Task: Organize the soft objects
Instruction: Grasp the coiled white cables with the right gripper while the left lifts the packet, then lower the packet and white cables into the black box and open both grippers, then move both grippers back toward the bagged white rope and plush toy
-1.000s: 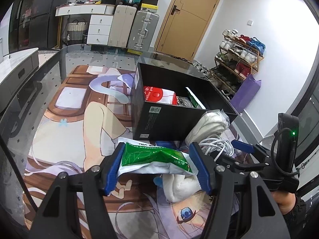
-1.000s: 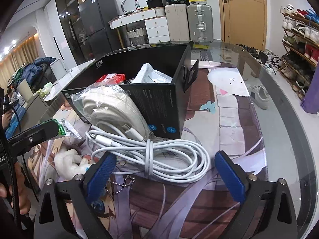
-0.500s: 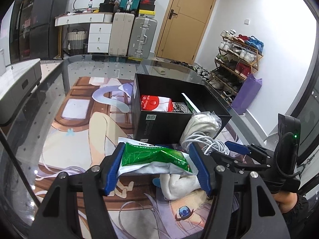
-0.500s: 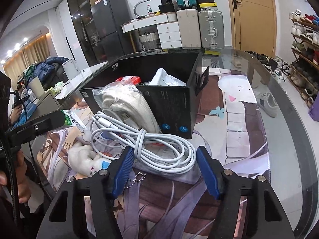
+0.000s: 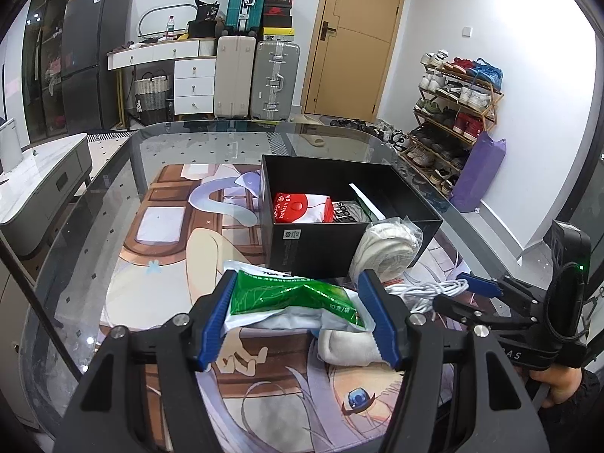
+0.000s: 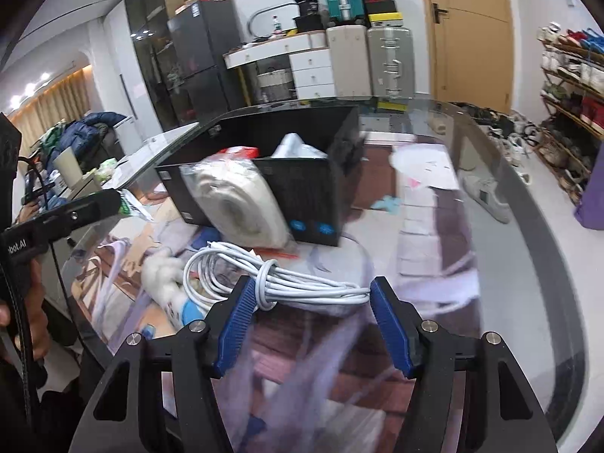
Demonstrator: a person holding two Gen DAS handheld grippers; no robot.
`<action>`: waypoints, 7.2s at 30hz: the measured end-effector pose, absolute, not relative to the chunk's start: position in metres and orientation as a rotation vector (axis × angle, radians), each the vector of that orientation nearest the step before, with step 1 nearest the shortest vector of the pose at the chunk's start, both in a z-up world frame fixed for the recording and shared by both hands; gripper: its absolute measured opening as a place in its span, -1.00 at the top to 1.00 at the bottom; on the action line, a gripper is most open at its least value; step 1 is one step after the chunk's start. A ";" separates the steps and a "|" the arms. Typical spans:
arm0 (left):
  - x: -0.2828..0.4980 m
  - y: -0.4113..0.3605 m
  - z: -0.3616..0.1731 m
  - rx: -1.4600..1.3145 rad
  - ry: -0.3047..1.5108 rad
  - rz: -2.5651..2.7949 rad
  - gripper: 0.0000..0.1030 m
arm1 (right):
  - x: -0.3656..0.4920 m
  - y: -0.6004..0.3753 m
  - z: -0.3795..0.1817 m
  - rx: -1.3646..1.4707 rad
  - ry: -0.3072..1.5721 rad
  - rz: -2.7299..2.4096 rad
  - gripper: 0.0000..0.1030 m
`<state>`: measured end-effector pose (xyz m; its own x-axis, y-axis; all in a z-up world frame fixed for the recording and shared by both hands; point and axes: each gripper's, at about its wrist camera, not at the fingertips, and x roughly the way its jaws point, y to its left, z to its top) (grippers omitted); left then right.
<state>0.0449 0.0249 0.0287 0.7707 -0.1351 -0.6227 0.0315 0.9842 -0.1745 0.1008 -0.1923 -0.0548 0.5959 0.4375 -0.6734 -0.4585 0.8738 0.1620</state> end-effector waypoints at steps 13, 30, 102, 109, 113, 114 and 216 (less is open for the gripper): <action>0.054 0.022 0.036 -0.103 0.682 -0.035 -0.24 | 0.108 -0.179 -0.066 -0.037 0.798 0.499 -0.65; 0.091 0.010 0.063 -0.005 0.636 0.000 -0.24 | 0.085 -0.222 -0.032 0.071 0.645 0.449 -0.10; 0.150 0.032 0.054 -0.153 0.636 -0.112 -0.24 | 0.161 -0.137 0.021 -0.202 0.496 0.380 -0.45; 0.158 0.033 0.048 -0.146 0.660 -0.104 -0.24 | 0.171 -0.101 -0.001 -0.292 0.515 0.461 -0.46; 0.162 0.031 0.044 -0.140 0.676 -0.097 -0.24 | 0.182 -0.095 -0.011 -0.276 0.559 0.493 -0.63; 0.163 0.029 0.043 -0.125 0.683 -0.085 -0.24 | 0.184 -0.096 -0.012 -0.275 0.563 0.491 -0.75; 0.054 0.027 -0.002 -0.113 0.826 -0.008 -1.00 | 0.130 -0.154 -0.062 -0.070 0.893 0.476 -0.98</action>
<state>0.0544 0.0271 -0.0018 0.6779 -0.0512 -0.7334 -0.0370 0.9939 -0.1035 0.1302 -0.1545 -0.0619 0.5301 0.3698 -0.7630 -0.4270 0.8939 0.1366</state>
